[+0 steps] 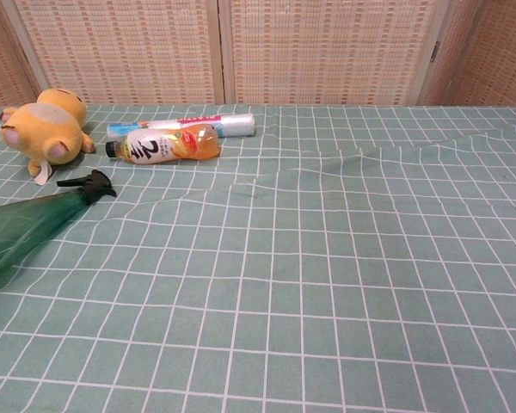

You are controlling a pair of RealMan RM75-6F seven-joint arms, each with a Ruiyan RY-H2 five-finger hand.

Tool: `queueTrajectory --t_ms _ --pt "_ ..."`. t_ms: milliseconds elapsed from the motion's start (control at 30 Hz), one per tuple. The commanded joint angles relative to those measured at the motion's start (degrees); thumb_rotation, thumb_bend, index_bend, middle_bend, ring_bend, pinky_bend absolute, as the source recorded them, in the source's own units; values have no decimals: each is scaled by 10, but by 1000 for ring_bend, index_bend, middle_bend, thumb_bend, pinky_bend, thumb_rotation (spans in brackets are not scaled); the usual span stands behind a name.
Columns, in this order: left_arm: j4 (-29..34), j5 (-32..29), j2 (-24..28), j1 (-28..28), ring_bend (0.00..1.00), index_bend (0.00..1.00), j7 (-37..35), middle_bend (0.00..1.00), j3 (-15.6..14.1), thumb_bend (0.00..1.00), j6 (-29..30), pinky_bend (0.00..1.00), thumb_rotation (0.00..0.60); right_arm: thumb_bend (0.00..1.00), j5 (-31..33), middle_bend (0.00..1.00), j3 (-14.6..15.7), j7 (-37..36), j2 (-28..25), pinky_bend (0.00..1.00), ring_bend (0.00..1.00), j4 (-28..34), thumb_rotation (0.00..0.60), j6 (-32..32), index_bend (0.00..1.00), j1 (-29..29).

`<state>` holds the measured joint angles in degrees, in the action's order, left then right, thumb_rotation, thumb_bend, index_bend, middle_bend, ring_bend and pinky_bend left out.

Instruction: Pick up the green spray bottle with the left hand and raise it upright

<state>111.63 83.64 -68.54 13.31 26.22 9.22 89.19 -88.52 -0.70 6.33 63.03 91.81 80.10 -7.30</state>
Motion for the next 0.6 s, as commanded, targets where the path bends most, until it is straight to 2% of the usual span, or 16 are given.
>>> queueTrajectory --t_ms 33,333,500,600 --pt "99 -26 -12 20 178 66 120 202 15 219 -11 290 600 55 -2 0 0 -2 0 16 0 -1 600 1 48 0" --pt "114 -194 -96 102 200 85 331 220 79 219 -25 289 600 55 -4 0 2 -5 -3 16 0 -2 600 -5 48 -3" --pt "79 -256 -147 153 219 107 402 241 96 219 -29 293 600 55 -2 0 2 -5 -4 16 0 0 600 -8 48 -3" --pt "52 -315 -181 177 223 111 434 246 114 219 -14 294 600 55 -1 0 2 -7 -5 16 0 0 600 -8 48 -3"
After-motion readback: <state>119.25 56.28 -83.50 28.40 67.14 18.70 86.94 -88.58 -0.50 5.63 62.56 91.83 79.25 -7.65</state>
